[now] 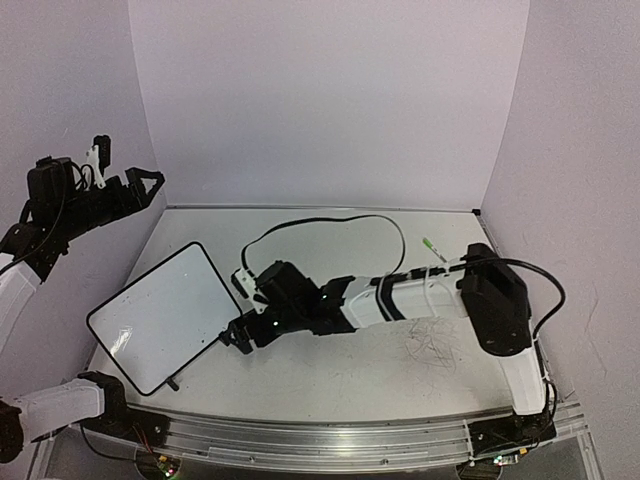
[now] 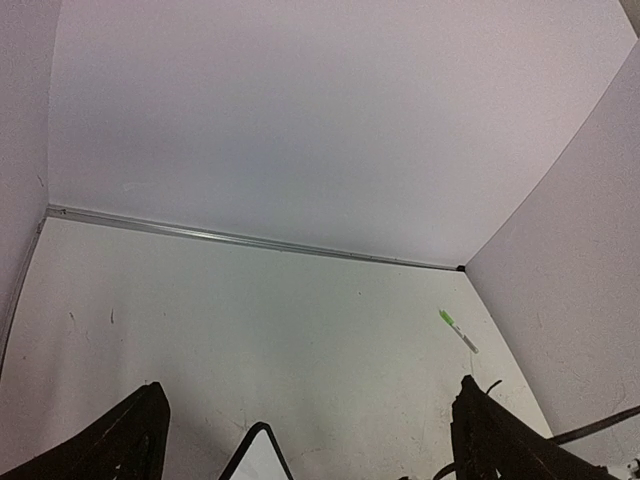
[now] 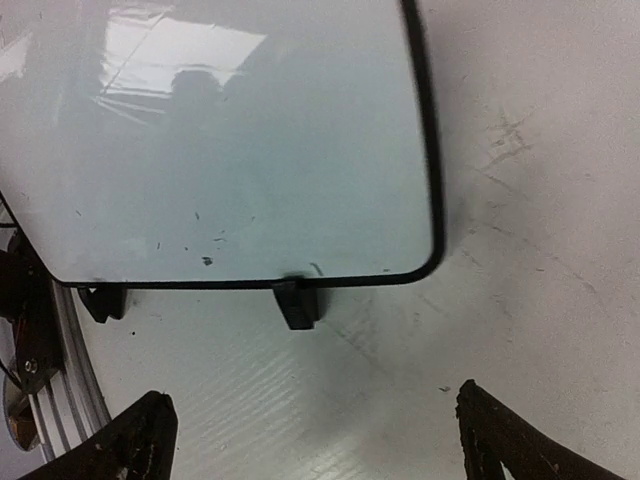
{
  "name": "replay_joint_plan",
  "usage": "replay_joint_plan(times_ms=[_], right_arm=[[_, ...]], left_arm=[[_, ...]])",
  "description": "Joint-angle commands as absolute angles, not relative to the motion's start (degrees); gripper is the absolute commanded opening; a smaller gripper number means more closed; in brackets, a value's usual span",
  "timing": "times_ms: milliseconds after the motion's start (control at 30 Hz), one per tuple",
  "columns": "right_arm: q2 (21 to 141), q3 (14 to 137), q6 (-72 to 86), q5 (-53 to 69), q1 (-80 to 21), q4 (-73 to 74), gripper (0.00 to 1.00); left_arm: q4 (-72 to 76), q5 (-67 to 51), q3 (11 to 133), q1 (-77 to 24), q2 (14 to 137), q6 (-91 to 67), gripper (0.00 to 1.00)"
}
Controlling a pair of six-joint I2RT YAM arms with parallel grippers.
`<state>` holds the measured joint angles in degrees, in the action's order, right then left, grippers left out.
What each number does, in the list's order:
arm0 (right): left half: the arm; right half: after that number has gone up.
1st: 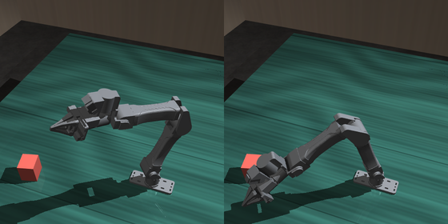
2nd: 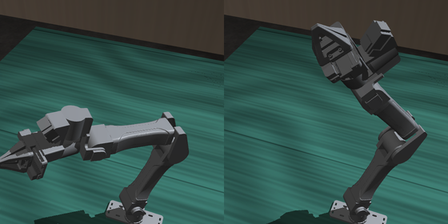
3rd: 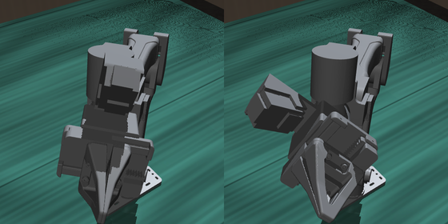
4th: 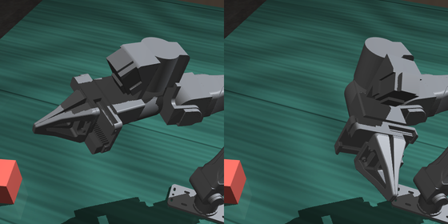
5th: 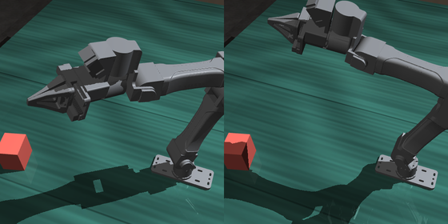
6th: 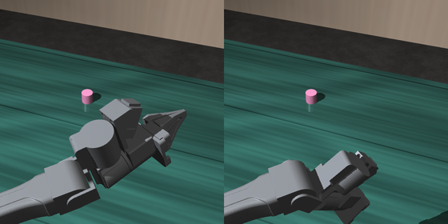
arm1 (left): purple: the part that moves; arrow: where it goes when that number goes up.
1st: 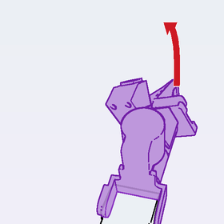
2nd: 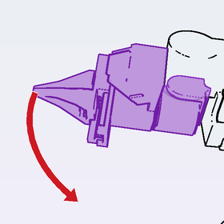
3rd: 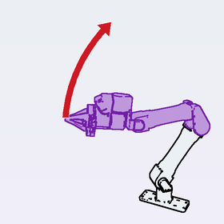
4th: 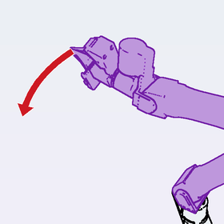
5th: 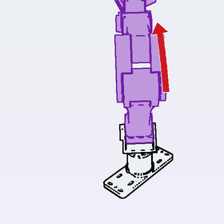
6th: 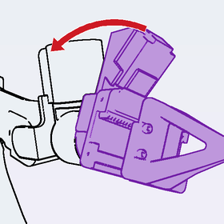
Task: Write a sentence on the whiteboard
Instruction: Move the whiteboard to the center of the board.
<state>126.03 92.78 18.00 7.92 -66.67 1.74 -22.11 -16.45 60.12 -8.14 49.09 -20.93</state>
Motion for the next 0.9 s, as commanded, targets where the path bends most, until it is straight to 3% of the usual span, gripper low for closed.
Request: replay_joint_plan(times_ms=[0,467,867], right_arm=[[132.06,100.51,18.66,4.59,-69.02,4.70,0.96],[143.04,110.36,16.15,-2.69,-71.13,5.42,0.68],[147.03,115.83,12.65,-7.02,-72.01,3.11,0.52]], left_arm=[[-22.40,-17.87,59.20,-7.90,47.87,-20.07,0.99],[-24.10,-16.40,58.73,-7.91,46.46,-19.25,0.99],[-25.64,-14.58,58.82,-7.89,46.02,-18.40,0.99]])
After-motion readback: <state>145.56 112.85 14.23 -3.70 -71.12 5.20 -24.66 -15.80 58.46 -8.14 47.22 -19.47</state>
